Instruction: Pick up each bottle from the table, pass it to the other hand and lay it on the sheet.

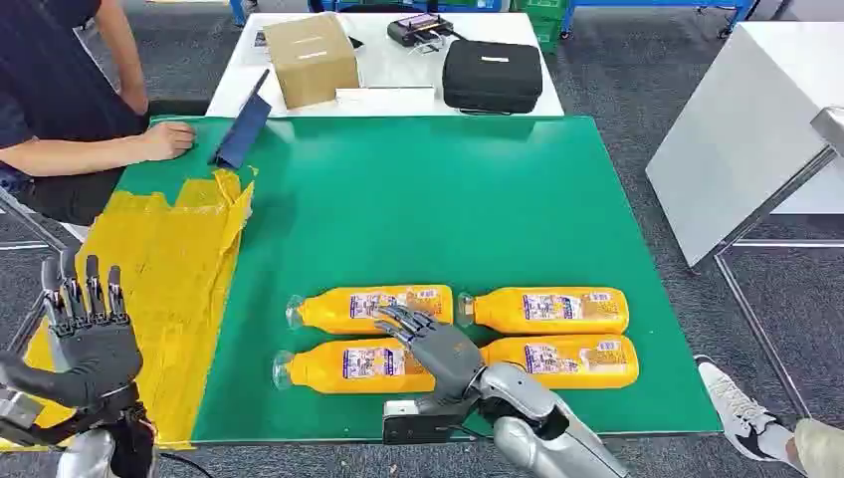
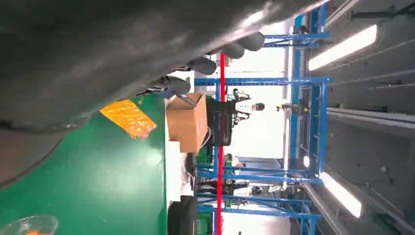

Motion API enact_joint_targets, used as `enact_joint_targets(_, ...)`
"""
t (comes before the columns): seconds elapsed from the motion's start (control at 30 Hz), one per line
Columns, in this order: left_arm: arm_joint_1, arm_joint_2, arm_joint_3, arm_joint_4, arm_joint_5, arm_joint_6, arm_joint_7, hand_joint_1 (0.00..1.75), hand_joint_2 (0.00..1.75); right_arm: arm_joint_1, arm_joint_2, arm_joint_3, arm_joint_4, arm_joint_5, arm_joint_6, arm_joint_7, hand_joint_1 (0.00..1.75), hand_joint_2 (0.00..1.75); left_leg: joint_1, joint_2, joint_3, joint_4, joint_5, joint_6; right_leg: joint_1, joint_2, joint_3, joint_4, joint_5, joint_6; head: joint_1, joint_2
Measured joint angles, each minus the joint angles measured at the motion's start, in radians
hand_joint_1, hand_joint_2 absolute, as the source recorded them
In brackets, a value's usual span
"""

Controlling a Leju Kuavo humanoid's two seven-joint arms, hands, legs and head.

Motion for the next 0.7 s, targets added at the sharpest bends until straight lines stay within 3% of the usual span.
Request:
enact_joint_targets(0.23,0.0,-0.007,0.011,0.0,0.0,-0.018,0.003,0.0,0.0,-0.062,-0.028,0.05,0.071,0.041,0.047,0.081,0.0,1.75,0.0,0.0,0.0,0.0,0.0,0.0,0.0,0.0,0.0,0.0,0.0,0.0,0.0,0.0)
enact_joint_targets(0.27,0.0,-0.008,0.012,0.001,0.0,-0.019,0.005,0.0,0.0,-0.073,-0.032,0.058,0.088,0.046,0.055,0.088,0.61,1.75,0.0,0.0,0.0,0.0,0.0,0.0,0.0,0.0,0.0,0.0,0.0,0.0,0.0,0.0)
enact_joint_targets(0.3,-0.001,-0.008,0.013,0.002,0.0,-0.021,0.006,0.0,0.0,-0.087,-0.038,0.066,0.105,0.046,0.072,0.095,1.43,1.75,0.0,0.0,0.0,0.0,0.0,0.0,0.0,0.0,0.0,0.0,0.001,0.001,0.0,0.0)
enact_joint_targets(0.37,-0.003,-0.008,0.014,0.005,0.0,-0.024,0.012,0.0,0.0,-0.119,-0.051,0.089,0.137,0.03,0.111,0.098,1.59,1.75,0.0,0.0,0.001,0.0,0.0,0.0,0.0,0.0,0.0,0.0,0.001,0.001,0.0,0.0)
enact_joint_targets(0.4,-0.006,-0.008,0.014,0.008,0.0,-0.025,0.015,0.0,0.0,-0.14,-0.056,0.102,0.15,0.016,0.139,0.098,1.75,1.75,0.0,0.001,0.002,0.0,0.0,0.0,0.0,0.001,0.001,0.0,0.001,0.001,0.0,0.0)
enact_joint_targets(0.53,-0.028,-0.008,0.009,0.03,0.002,-0.024,0.024,0.0,0.0,-0.247,-0.107,0.175,0.185,-0.069,0.273,0.085,1.75,1.75,0.0,0.004,0.009,0.0,0.0,0.0,0.0,0.002,-0.004,-0.001,0.001,0.0,0.0,0.0)
enact_joint_targets(0.7,-0.053,-0.008,-0.015,0.06,0.01,-0.005,0.035,0.0,0.0,-0.318,-0.097,0.27,0.262,-0.098,0.276,0.082,1.75,1.75,0.001,0.006,0.014,-0.001,0.0,0.0,0.0,0.003,-0.001,-0.001,0.002,-0.004,0.0,0.0)
